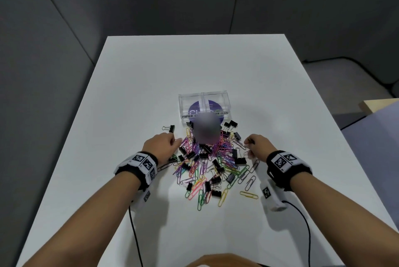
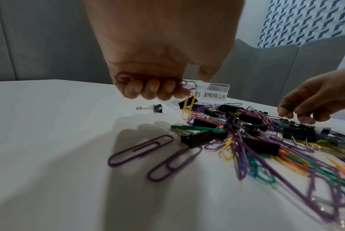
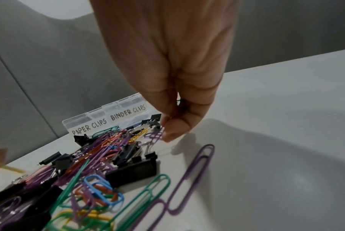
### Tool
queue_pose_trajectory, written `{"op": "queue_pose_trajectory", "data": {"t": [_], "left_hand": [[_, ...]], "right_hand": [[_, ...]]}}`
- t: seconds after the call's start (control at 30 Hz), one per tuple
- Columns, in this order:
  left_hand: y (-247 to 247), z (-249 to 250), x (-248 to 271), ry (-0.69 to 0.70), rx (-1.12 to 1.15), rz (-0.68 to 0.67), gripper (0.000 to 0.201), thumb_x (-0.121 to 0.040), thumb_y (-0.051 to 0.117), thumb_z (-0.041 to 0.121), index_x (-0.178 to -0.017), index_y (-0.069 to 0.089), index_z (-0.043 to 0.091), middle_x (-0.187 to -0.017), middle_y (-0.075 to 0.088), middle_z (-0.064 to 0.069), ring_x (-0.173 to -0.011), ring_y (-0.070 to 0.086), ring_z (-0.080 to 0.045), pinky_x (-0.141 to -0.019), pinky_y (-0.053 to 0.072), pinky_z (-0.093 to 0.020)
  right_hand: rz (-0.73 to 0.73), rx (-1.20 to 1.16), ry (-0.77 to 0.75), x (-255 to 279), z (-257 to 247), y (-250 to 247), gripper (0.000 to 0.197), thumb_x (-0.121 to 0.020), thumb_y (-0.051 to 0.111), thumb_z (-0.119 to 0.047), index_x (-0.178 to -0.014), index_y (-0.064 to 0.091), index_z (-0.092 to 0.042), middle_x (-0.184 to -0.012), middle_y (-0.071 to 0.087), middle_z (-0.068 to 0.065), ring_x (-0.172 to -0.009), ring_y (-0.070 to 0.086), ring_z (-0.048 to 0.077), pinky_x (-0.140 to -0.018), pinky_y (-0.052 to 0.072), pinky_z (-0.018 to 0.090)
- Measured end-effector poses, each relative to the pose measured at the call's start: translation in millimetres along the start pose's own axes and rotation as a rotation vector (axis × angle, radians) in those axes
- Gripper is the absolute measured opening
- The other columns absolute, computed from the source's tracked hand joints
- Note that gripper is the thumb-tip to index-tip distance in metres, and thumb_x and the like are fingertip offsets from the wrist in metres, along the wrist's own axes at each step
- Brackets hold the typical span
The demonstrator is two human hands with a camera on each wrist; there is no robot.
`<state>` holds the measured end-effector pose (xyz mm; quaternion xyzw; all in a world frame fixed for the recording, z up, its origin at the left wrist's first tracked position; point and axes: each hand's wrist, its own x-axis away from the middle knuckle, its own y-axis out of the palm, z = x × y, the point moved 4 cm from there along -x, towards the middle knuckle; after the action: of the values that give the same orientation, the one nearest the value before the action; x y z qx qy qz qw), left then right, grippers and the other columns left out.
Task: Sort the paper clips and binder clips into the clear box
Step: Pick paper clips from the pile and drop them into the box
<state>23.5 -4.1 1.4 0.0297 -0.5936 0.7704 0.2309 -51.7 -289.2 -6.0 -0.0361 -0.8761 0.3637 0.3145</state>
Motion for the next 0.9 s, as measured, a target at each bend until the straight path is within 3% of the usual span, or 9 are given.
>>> {"op": "queue_pose_trajectory", "data": {"t": [0.1,0.2,0.3,0.4,0.53,0.67,0.77,0.83,0.9], "left_hand": [[-2,2,0,-0.006,-0.053,0.016,0.049,-0.087,0.043,0.062,-0.066,0.041,0.017,-0.062,0.044,0.005,-0.063,0.046,-0.018,-0.050,0.029,-0.024],[-3,4,-1,0.023,-0.074,0.039,0.043,-0.089,0.048,0.049,-0.065,0.040,0.015,-0.065,0.046,0.002,-0.066,0.048,-0.020,-0.049,0.028,-0.024],[1,3,-3,0.031,0.044,0.044,0.027,-0.095,0.040,0.029,-0.076,0.046,0.010,-0.075,0.054,-0.005,-0.071,0.051,-0.024,-0.056,0.033,-0.027],[4,-1,-7,0.045,0.151,0.001,0.024,-0.098,0.032,0.015,-0.102,0.054,0.007,-0.085,0.058,-0.007,-0.077,0.054,-0.024,-0.066,0.035,-0.028],[6,-3,-19,0.048,0.151,-0.050,0.033,-0.099,0.035,0.007,-0.128,0.049,0.007,-0.127,0.057,-0.013,-0.115,0.055,-0.028,-0.094,0.042,-0.033],[7,8,-28,0.023,0.161,-0.083,0.041,-0.097,0.035,0.003,-0.137,0.040,0.010,-0.131,0.054,-0.015,-0.115,0.056,-0.029,-0.095,0.044,-0.035],[9,16,-30,-0.028,0.146,-0.060,0.033,-0.096,0.034,0.007,-0.125,0.050,0.007,-0.125,0.056,-0.013,-0.107,0.058,-0.029,-0.091,0.045,-0.036],[11,19,-31,-0.068,0.161,-0.043,0.025,-0.097,0.037,0.024,-0.102,0.055,0.007,-0.102,0.063,-0.010,-0.088,0.061,-0.026,-0.079,0.048,-0.035],[15,19,-33,-0.080,0.135,-0.104,0.025,-0.096,0.043,0.033,-0.083,0.050,0.012,-0.084,0.059,-0.007,-0.074,0.055,-0.024,-0.068,0.045,-0.030]], "right_hand": [[0.007,-0.049,0.008,-3,1,4,0.027,-0.087,0.033,0.013,-0.090,0.051,-0.006,-0.092,0.054,0.013,-0.071,0.052,0.023,-0.053,0.045,0.022],[0.045,-0.099,0.058,-4,-1,5,0.021,-0.088,0.034,0.007,-0.088,0.050,-0.007,-0.093,0.057,0.016,-0.079,0.055,0.026,-0.055,0.041,0.023],[0.045,-0.028,0.021,-5,-3,6,0.019,-0.098,0.037,-0.019,-0.095,0.049,-0.005,-0.102,0.059,0.014,-0.093,0.054,0.028,-0.075,0.038,0.032],[0.050,0.001,0.001,-3,-2,5,0.032,-0.095,0.043,-0.042,-0.095,0.044,-0.010,-0.084,0.052,0.005,-0.082,0.048,0.023,-0.071,0.034,0.030],[0.086,0.174,-0.055,-12,-8,3,0.020,-0.088,0.059,-0.024,-0.093,0.055,-0.005,-0.097,0.059,0.013,-0.083,0.049,0.022,-0.070,0.037,0.029],[0.071,0.267,-0.086,-17,-20,13,0.014,-0.085,0.061,-0.013,-0.076,0.051,-0.009,-0.087,0.054,0.009,-0.079,0.050,0.021,-0.068,0.038,0.029],[0.047,0.309,-0.080,-23,-23,17,0.035,-0.087,0.058,-0.008,-0.058,0.040,-0.016,-0.084,0.054,0.009,-0.079,0.051,0.021,-0.066,0.038,0.029],[0.023,0.314,-0.079,-24,-23,16,0.039,-0.087,0.058,-0.007,-0.055,0.037,-0.017,-0.082,0.054,0.010,-0.077,0.050,0.020,-0.059,0.037,0.028],[0.002,0.318,-0.099,-23,-21,15,0.038,-0.087,0.058,-0.007,-0.056,0.038,-0.015,-0.080,0.053,0.011,-0.075,0.050,0.020,-0.051,0.032,0.022]]}}
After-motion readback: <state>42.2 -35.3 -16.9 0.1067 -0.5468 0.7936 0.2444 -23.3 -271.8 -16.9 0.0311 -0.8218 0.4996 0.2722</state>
